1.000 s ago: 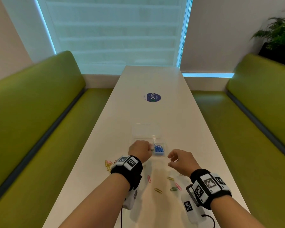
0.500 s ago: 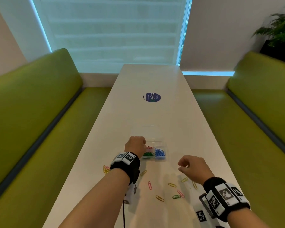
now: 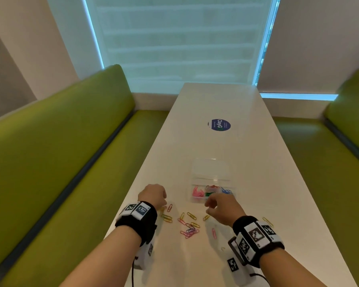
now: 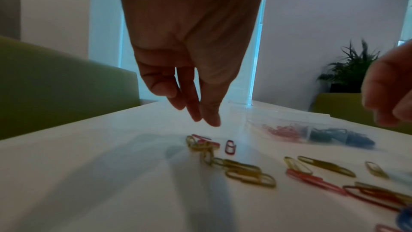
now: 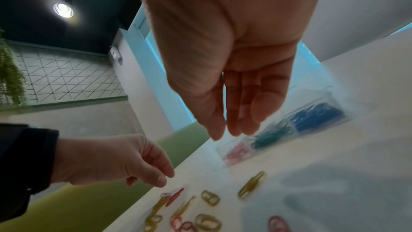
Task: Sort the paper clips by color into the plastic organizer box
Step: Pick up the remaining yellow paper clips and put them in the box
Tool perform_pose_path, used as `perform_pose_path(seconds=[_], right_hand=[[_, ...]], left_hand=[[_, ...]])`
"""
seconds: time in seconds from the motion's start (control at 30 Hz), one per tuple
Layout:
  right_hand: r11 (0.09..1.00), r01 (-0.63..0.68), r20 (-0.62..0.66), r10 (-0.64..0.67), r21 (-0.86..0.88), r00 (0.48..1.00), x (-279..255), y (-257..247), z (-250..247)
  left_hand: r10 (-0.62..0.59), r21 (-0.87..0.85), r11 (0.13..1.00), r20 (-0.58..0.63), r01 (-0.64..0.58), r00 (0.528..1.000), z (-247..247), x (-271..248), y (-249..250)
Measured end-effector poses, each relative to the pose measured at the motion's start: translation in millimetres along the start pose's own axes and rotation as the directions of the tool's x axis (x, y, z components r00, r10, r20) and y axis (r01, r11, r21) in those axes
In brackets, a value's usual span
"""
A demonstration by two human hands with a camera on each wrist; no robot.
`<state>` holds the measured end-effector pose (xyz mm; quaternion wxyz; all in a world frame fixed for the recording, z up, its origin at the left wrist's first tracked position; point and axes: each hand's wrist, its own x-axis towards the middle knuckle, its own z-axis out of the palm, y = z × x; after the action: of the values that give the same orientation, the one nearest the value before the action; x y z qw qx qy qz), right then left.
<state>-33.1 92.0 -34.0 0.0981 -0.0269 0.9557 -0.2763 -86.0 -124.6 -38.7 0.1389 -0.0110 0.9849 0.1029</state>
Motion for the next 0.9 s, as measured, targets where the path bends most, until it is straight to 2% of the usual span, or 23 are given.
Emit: perform_pose_path(seconds=[0.2,0.47,0.67,0.77,0.9], right_hand=[[1.000,0.003,0.007,-0.003,0.008,1.000,2.4,-5.4,6.0],[0.998,-0.069,-0.006,0.069,-0.003,0.998,-3.9,12.4,-2.2],[0.995,-0.099,0.000,0.099,-0.016,0.995,-6.7,20.9,-6.9],[0.995,-0.089,0.012,0.089,-0.038,0.996,-6.8,16.4,-4.4],[0.995,-0.039,0.089,0.047,-0.088,0.995,-3.6,-3.1,12.5]], left_hand=[[-0.049,-0.028,0.998,0.048,0.050,0.998,14.2,-0.9,5.0],[-0.087,-0.098,0.990,0.108,0.098,0.990,24.4,4.3,13.1],[-0.043,-0.134,0.989,0.163,0.065,0.986,21.0,2.9,17.4],[-0.022,-0.137,0.990,0.142,0.042,0.990,19.3,-0.1,18.2],[0.027,-0.179,0.984,0.030,-0.021,0.999,12.0,-6.7,19.8]])
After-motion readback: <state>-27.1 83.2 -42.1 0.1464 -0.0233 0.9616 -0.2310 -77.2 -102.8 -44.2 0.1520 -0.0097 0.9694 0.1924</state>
